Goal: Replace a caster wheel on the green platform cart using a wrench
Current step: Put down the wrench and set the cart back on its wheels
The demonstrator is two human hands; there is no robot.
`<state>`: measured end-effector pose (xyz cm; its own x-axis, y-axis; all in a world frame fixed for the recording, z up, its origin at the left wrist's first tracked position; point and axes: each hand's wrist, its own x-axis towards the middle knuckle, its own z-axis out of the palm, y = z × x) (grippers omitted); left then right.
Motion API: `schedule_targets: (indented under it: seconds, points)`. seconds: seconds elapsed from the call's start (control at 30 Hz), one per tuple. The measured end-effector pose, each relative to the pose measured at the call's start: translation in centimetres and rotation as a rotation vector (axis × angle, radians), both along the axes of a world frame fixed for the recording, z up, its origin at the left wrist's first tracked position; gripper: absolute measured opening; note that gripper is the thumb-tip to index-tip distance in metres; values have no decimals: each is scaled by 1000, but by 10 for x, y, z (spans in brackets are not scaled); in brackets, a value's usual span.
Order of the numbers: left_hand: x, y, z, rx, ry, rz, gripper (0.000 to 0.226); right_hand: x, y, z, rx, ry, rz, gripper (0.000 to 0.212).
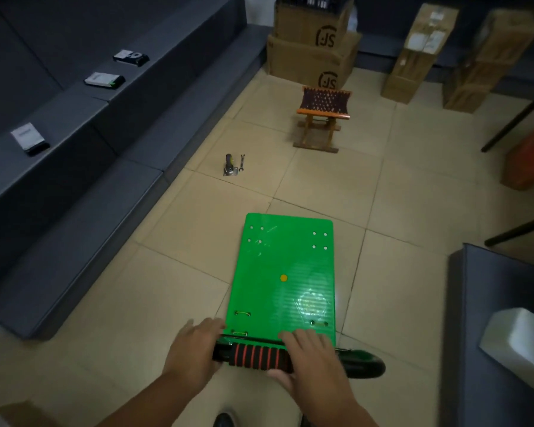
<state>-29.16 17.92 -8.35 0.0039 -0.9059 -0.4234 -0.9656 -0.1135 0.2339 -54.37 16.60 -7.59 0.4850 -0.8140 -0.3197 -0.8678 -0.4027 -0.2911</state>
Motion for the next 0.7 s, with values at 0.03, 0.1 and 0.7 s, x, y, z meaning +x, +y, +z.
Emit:
schedule_targets:
  seconds: [0.03,0.1,0.7]
  points:
    - [-8,1,1,-29,57,-100,47,-11,2,1,-41,36,-21,71]
    - [-29,7,4,-31,129,-314,63,-25,4,8,-84,142,-92,71]
    - [-21,-19,3,9,66,-503,43,1,0,2,93,328,-187,72]
